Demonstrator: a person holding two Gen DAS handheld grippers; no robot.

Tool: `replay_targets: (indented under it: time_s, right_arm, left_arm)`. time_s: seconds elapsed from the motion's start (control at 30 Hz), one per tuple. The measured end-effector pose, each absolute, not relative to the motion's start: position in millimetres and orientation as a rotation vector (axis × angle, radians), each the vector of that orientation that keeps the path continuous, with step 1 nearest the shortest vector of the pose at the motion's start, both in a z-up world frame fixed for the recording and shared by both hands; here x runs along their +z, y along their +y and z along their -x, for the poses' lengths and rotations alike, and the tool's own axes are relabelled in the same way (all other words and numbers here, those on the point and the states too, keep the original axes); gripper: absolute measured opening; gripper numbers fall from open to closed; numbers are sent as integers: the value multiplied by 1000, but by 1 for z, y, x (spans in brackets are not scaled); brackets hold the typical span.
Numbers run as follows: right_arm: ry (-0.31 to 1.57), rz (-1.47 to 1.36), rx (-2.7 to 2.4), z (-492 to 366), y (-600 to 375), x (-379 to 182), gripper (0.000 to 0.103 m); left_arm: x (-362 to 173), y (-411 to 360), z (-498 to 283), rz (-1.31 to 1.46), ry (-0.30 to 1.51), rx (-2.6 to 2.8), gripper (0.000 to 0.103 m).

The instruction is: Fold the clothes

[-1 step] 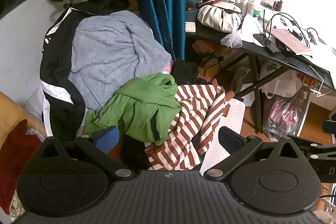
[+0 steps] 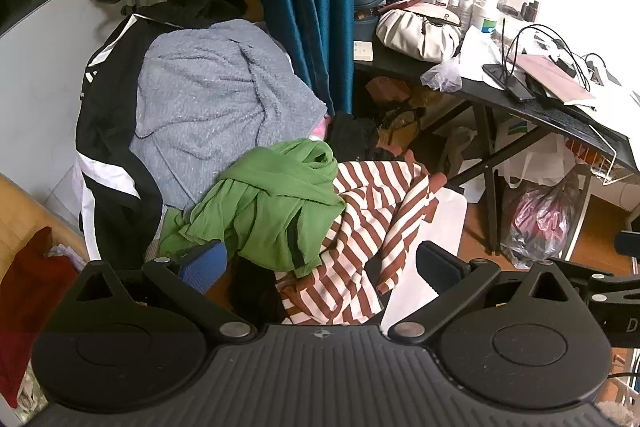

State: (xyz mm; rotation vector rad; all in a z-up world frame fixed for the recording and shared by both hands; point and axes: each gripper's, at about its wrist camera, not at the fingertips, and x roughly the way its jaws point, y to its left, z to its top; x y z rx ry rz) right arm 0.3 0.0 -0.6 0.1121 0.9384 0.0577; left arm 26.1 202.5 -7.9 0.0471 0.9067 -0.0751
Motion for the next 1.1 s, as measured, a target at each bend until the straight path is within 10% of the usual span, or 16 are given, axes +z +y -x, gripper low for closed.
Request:
replay_targets:
  time_s: [1.1]
  right_arm:
    - [986,-105,69,-4,4,-8,102]
  left_arm:
    - [-12,210,-25,-39,941,-40,103]
